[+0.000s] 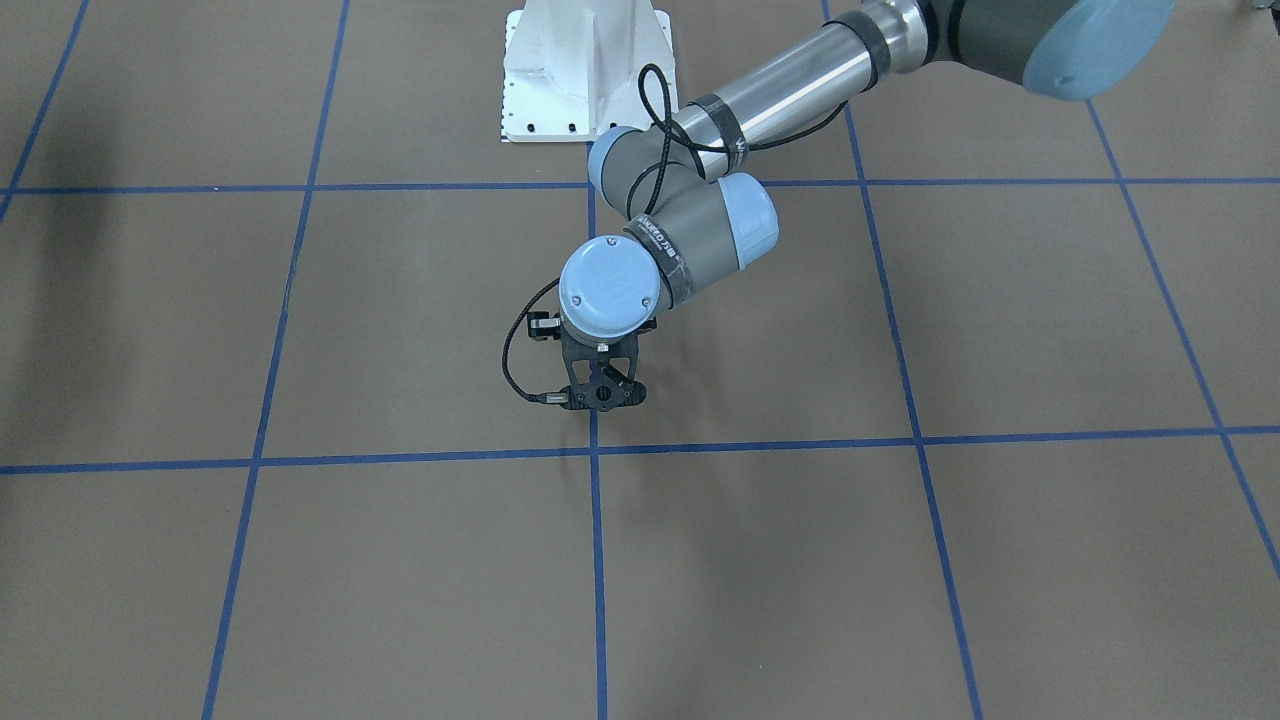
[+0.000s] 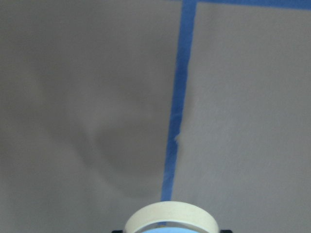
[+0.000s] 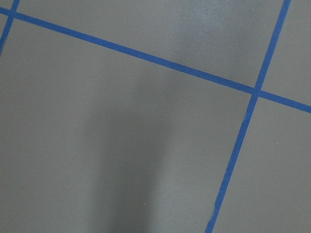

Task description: Place and press bell with both arms

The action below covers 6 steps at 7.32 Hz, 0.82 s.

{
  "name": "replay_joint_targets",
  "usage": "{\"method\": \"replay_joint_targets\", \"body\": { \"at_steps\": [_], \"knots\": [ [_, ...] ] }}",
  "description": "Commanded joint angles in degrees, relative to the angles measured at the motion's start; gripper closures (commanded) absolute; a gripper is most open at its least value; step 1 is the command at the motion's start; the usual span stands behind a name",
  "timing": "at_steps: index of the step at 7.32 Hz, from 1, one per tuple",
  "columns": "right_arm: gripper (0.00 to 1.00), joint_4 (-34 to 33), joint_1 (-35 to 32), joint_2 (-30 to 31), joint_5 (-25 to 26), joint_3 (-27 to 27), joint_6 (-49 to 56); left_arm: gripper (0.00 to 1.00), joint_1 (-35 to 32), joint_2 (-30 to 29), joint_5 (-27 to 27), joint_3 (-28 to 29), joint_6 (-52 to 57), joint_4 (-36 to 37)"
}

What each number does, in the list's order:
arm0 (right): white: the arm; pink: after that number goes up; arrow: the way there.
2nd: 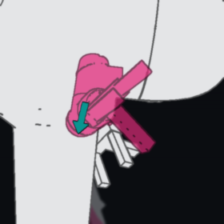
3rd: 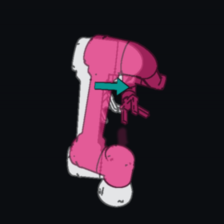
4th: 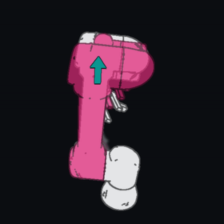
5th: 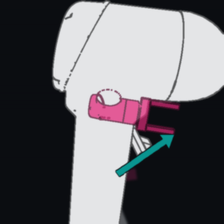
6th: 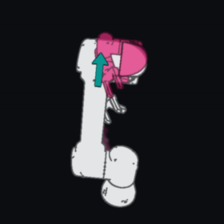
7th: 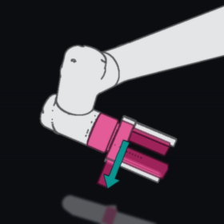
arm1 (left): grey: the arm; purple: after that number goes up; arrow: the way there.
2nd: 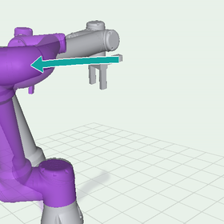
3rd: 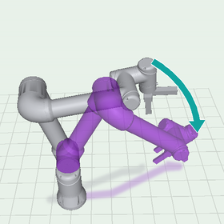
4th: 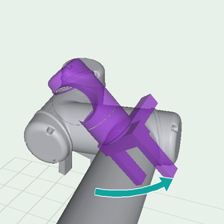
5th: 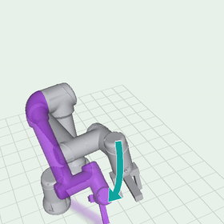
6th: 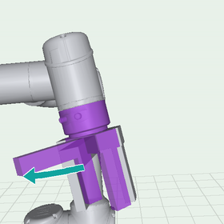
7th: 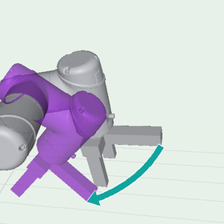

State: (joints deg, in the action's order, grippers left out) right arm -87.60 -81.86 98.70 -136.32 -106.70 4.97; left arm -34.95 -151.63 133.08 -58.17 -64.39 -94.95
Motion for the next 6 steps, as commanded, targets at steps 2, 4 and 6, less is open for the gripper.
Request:
{"method": "replay_joint_targets", "body": {
  "at_steps": [2, 4, 6],
  "knots": [
    [0.00, -0.03, 0.04, 0.00, -0.08, 0.00, -0.05, 0.93, 0.41, -0.77, -2.30, 1.31, -0.21, -0.77],
    [0.00, -0.12, 0.30, 0.00, -0.08, 0.09, -0.05, 0.88, 0.32, -0.77, -4.06, 1.57, -0.21, -0.68],
    [0.00, -0.03, 0.39, -0.09, -0.08, 0.00, -0.05, 0.54, 0.23, -0.68, -4.15, 1.66, -0.30, -0.68]
  ]
}}
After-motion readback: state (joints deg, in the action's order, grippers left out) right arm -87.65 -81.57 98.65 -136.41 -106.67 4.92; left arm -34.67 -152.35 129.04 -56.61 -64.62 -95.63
